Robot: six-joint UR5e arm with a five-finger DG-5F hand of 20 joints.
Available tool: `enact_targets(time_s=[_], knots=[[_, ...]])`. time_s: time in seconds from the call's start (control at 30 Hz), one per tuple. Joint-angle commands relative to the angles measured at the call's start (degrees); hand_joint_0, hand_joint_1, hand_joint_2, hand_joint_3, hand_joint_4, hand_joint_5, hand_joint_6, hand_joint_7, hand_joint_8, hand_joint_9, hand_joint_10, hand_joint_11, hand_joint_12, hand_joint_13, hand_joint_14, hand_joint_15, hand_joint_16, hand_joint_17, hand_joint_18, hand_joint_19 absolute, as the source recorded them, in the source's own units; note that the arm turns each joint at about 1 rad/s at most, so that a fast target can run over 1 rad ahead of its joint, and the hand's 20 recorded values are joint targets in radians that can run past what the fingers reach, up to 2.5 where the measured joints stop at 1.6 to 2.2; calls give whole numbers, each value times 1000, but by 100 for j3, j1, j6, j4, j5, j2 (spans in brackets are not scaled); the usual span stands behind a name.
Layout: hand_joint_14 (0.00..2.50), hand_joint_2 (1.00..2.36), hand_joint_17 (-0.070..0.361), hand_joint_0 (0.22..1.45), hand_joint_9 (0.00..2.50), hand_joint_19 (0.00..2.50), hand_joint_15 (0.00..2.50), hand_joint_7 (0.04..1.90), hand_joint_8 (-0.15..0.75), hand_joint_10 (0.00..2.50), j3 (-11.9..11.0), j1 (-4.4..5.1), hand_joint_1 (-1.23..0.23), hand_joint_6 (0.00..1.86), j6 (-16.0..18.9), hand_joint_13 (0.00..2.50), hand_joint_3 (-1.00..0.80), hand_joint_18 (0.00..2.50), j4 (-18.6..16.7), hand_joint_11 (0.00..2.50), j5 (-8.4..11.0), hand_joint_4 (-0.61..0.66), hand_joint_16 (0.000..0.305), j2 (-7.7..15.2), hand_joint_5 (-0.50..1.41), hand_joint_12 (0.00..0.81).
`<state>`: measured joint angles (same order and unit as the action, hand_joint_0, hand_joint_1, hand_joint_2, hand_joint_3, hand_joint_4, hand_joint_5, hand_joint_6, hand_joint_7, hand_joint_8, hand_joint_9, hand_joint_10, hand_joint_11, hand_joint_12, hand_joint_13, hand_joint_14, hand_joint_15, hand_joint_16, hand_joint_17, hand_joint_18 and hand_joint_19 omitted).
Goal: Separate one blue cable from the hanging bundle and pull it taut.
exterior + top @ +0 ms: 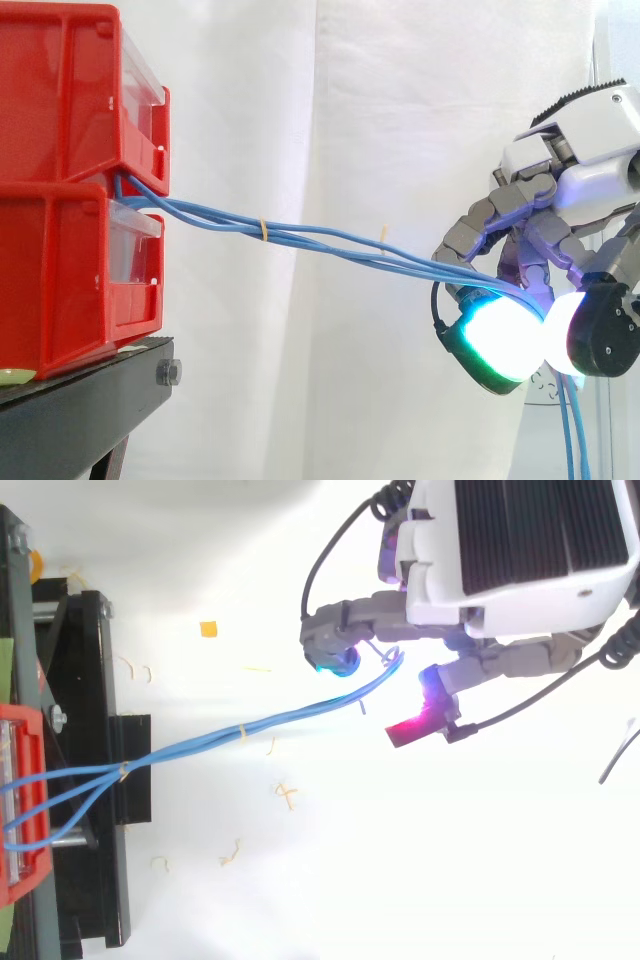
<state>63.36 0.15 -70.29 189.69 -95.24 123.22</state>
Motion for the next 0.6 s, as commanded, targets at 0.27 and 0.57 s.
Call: enact_targets(time_s=[0.27,0.57], knots=[[15,1018,118,741,1844,558,392,1247,107,10,-8,-41,-840,505,1553,1246,-178,872,77,212,23,35,53,0,142,245],[16,1018,118,742,1839,562,398,1243,107,9,1,-33,-839,505,4032,1244,-181,869,305,211,586,36,52,0,141,243]])
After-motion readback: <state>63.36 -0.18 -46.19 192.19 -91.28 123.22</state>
